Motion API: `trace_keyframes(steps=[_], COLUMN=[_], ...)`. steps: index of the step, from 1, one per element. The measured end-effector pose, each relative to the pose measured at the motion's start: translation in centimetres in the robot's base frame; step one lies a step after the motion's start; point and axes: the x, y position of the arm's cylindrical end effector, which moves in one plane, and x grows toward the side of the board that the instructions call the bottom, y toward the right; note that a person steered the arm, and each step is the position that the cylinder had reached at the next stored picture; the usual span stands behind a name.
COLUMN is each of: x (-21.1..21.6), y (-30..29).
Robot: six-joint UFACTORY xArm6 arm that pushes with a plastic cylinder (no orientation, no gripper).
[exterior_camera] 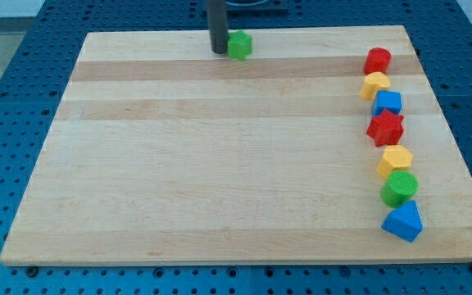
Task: Move the green star to the top of the red circle
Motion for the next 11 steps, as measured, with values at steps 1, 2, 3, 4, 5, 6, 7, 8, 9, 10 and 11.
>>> trace_keyframes(steps=[1, 2, 3, 4, 5, 6, 7, 8, 9, 10, 11], x=[0.6, 1.5, 1.5, 1.5, 1.6, -1.3, -2.1, -1.8, -0.4, 1.5, 1.6], y=[7.5, 12.2, 12.6, 12.6, 10.3, 10.8, 11.0, 11.0, 11.0, 16.1, 17.1])
